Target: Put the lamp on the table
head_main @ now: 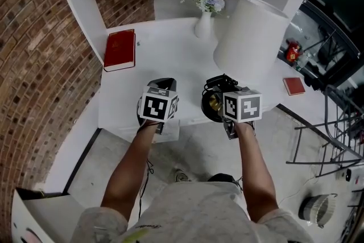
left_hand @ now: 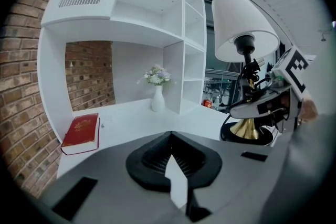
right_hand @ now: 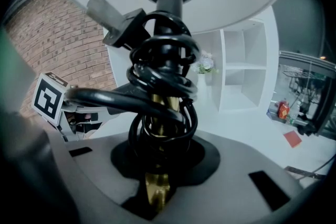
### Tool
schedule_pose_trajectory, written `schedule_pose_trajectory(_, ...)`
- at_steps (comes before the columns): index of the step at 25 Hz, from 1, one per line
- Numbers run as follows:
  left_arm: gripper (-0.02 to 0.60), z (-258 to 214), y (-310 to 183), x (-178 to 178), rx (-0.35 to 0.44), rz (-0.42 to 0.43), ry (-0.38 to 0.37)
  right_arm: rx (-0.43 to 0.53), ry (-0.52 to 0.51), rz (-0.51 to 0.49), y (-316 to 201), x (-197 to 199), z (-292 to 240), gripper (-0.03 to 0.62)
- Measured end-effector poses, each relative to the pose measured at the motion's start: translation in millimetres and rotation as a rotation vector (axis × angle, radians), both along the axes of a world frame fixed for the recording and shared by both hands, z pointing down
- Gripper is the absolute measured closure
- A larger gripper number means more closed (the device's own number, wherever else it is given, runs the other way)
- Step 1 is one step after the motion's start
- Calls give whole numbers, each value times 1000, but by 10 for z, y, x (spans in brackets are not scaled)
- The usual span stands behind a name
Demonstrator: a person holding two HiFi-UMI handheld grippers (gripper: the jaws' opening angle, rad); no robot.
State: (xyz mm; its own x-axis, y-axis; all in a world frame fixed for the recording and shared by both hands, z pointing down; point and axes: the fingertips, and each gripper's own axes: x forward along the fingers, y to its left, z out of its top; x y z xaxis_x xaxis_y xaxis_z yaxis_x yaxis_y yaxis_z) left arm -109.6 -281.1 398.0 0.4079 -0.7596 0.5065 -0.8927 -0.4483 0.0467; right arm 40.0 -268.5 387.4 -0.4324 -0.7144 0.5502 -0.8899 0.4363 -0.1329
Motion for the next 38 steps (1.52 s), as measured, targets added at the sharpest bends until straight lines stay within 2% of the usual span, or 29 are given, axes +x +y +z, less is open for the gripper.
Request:
schedule_pose_trajectory(14, 586, 24, -94, -266, 25, -56, -24, 18, -7, -74, -176, -309, 124, 505)
schedule_pose_trajectory(28, 586, 214, -257, -1052, 4, -258, -67, 28, -18, -250, -672, -948, 282, 506)
schedule_pose_trajectory(38, 586, 354, -401, -1398, -38, -378, -87, 16, -11, -361, -1118, -1290, 440, 505)
